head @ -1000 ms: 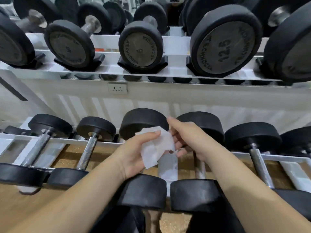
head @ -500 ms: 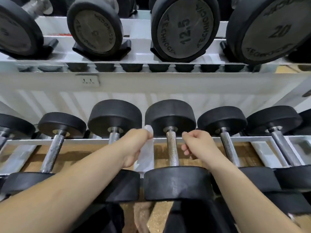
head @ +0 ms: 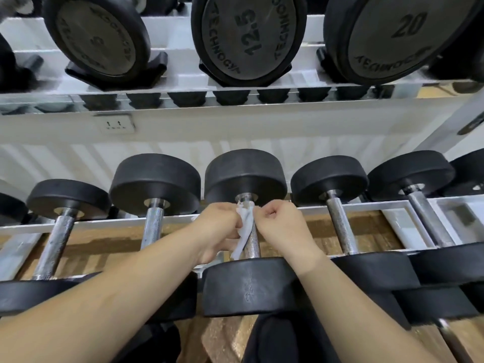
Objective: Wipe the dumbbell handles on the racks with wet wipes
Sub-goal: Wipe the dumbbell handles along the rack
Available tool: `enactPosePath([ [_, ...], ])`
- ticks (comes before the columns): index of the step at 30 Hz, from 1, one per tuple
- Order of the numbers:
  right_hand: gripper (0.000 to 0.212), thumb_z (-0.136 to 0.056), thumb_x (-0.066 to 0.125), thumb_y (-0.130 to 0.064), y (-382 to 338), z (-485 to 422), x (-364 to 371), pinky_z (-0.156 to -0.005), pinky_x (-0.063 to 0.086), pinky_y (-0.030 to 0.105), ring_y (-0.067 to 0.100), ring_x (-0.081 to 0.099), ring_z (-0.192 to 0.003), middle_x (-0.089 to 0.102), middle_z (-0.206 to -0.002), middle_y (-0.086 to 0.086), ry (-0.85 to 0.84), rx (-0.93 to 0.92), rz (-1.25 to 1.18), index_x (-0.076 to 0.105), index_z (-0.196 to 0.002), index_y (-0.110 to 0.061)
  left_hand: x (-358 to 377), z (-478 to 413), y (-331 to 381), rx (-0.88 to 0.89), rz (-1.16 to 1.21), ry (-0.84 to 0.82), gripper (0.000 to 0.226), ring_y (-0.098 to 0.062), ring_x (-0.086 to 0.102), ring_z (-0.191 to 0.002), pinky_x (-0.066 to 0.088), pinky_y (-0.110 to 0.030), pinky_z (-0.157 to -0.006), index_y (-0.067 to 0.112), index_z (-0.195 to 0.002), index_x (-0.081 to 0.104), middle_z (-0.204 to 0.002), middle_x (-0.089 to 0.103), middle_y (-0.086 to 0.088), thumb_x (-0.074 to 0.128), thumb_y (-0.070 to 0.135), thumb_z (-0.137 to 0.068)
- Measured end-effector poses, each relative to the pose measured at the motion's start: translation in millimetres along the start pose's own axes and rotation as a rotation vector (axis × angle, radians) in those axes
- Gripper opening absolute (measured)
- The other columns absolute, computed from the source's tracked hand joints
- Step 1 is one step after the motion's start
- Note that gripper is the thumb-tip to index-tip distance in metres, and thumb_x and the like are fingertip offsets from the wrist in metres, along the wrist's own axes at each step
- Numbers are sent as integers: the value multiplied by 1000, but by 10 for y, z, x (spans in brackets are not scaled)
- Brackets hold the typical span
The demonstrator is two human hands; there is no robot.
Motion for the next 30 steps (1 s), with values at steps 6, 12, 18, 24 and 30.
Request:
enactPosePath([
  [6, 46, -86, 67, -30, -51, -26, 124, -55, 36, 33, 17, 34, -52, 35, -50, 0, -113, -83, 101, 40, -53, -13, 73, 31, -28, 81, -71, -49, 45, -25, 65, -82, 55, -55, -94, 15, -115, 73, -100, 74, -17, 38, -6, -96],
  [12, 13, -88, 60, -16, -171, 62, -16, -53, 42, 19, 3, 46, -50, 53, -55, -9, -30, -130, -68, 64, -76, -15, -12, 36, -72, 58, 21, -14, 32, -29, 74, -88, 59, -55, -94, 13, -117, 65, -109, 77, -19, 45, -4, -99],
  [18, 8, -101, 46, -23, -53, 165, -79, -69, 64, 45, 28, 73, -79, 68, -96, 17, -72, 37, -334, 53, -100, -19, 1, -92, -218, -74, 68, -61, 33, -24, 78, -88, 60, -49, -93, 4, -125, 61, -99, 79, -12, 65, 7, -93],
  [24, 16, -95, 46, -6, 75, 129, -131, -60, 65, 43, 33, 69, -90, 60, -106, 12, 34, 186, -298, 50, -106, -16, 129, -244, -271, -106, -55, -98, 33, -23, 78, -94, 63, -37, -81, 10, -122, 67, -103, 80, -8, 74, 23, -92],
  [30, 42, -88, 45, -5, 186, 87, -105, -82, 54, 39, 29, 64, -101, 50, -104, -5, 14, 231, -251, 49, -128, -17, 326, -383, -311, -143, -242, -27, 25, -21, 74, -75, 63, -33, -66, 6, -110, 58, -103, 70, -13, 62, 29, -100],
])
Point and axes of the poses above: each hand's wrist, its own z-axis away from the middle knuckle, its own x-axis out of the palm, y = z × x, the point moved 8 cm from there along -z, towards the middle knuckle
